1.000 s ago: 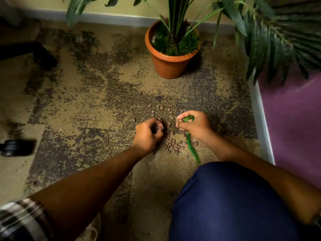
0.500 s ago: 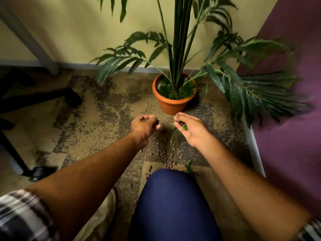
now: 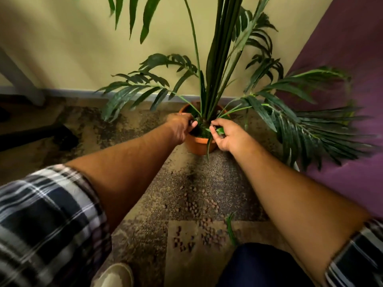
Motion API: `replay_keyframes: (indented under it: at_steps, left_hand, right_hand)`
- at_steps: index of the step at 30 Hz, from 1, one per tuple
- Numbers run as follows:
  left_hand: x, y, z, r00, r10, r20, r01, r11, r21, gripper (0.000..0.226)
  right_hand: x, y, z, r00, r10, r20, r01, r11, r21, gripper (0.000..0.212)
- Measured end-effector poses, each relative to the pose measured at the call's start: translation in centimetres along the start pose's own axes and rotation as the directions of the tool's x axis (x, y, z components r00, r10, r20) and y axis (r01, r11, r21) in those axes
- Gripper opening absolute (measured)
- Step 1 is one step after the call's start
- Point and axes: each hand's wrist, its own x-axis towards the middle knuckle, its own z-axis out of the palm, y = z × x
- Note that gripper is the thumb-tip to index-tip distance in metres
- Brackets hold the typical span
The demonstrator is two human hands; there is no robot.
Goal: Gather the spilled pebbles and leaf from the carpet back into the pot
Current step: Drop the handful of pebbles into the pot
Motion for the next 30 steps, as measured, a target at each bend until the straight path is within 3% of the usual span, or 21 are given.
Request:
replay_keyframes:
  at_steps: [5, 8, 11, 13, 18, 21, 24, 30]
  left_hand:
    - [1.9, 1.0, 0.8, 0.998, -0.053, -0.033, 0.053, 0.999, -0.013, 0.027]
    - [1.9, 1.0, 1.3, 1.0, 0.005, -0.013, -0.004, 0.998, 0.069, 0.031]
    - [3.2, 0.7, 1.1, 0.999, -0.035, -0.015, 0.036, 0.997, 0.072, 0.046]
    - [4.3, 0.5, 1.2, 0.998, -0.06, 0.016, 0.058, 0.993, 0.107, 0.054]
    - [1.9, 1.3, 0.9, 0.994, -0.056, 0.091, 0.039, 0.984, 0.172, 0.029]
    - [2.3, 1.1, 0.3, 0.995, -0.047, 0.084, 0.029, 0.978, 0.207, 0.028]
    - [3.0, 0.4, -0.5, 1.0, -0.012, 0.002, 0.012, 0.973, 0.23, 0.033]
    - [3.5, -0.9, -1.2, 0.999, 0.01, -0.046, 0.001, 0.97, 0.244, 0.035]
  right_hand:
    - [1.7, 0.4, 0.9, 0.998, -0.021, -0.057, 0.023, 0.999, 0.033, 0.01]
    - [1.3, -0.4, 1.8, 0.999, -0.02, -0.035, 0.022, 0.998, 0.067, 0.009]
    - [0.7, -1.4, 2.3, 1.0, 0.006, 0.03, -0.009, 0.993, 0.117, 0.038]
    - [0.0, -2.0, 2.9, 0.998, 0.019, 0.055, -0.026, 0.992, 0.126, 0.046]
    - [-2.2, -2.6, 3.5, 0.999, -0.02, 0.025, 0.015, 0.986, 0.166, 0.052]
    - [-2.5, -2.2, 3.5, 0.999, -0.035, -0.016, 0.036, 0.995, 0.098, 0.051]
    - [-2.0, -1.4, 3.9, 0.994, -0.097, -0.049, 0.094, 0.993, -0.07, 0.032]
    - [-0.4, -0.8, 3.6, 0.985, -0.128, -0.117, 0.086, 0.948, -0.307, 0.041]
